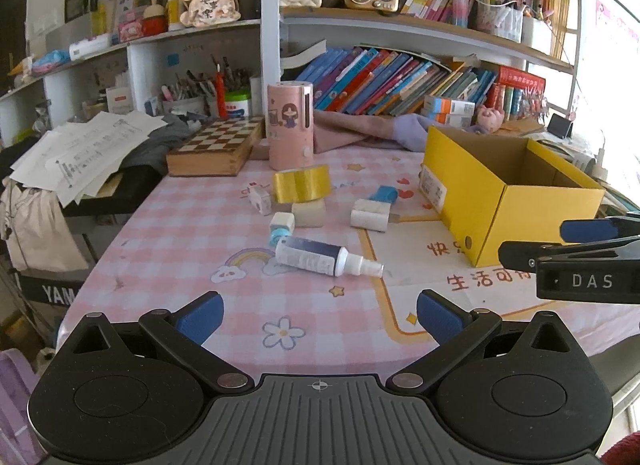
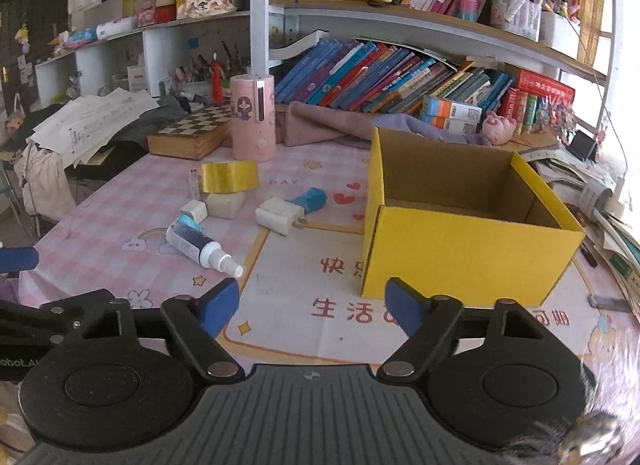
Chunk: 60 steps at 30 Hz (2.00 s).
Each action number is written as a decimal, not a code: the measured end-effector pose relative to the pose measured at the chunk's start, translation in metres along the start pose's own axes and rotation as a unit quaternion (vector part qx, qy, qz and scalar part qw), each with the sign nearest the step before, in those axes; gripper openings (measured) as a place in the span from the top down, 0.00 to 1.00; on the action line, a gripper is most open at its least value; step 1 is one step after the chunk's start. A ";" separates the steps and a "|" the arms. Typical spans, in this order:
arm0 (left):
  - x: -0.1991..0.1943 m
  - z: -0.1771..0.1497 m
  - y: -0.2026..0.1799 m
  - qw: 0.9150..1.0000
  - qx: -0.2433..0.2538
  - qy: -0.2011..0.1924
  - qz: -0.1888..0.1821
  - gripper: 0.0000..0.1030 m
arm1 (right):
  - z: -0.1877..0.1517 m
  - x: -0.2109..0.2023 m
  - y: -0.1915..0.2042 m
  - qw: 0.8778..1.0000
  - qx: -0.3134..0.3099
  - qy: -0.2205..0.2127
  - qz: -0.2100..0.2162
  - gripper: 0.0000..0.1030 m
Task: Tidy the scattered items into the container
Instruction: 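Move both tools toward the scattered items beside the yellow box, then grasp the white charger with the right tool while the left tool grasps the navy tube bottle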
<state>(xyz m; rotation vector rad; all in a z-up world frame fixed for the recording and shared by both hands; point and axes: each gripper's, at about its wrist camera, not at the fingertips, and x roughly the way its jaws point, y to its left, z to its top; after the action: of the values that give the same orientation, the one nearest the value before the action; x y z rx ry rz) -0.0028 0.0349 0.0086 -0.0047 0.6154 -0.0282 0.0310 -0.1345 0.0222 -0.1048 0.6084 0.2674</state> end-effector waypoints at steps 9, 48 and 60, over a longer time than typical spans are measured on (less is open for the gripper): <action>0.019 0.009 -0.003 1.000 0.005 0.008 -0.007 0.00 | 0.019 0.023 -0.003 1.000 -0.017 -0.005 0.013 0.32; 0.179 0.044 0.012 0.982 -0.145 0.113 0.045 0.10 | 0.090 0.213 0.006 0.991 -0.028 0.115 0.066 0.25; 0.176 0.042 0.013 0.984 -0.080 0.134 0.091 0.54 | 0.089 0.242 0.013 0.987 -0.031 0.140 0.076 0.23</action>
<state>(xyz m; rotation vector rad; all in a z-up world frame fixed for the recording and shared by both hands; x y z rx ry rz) 0.1649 0.0430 -0.0587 -0.1009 0.8837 0.2012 0.2666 -0.0541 -0.0448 -0.1569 0.8907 0.4245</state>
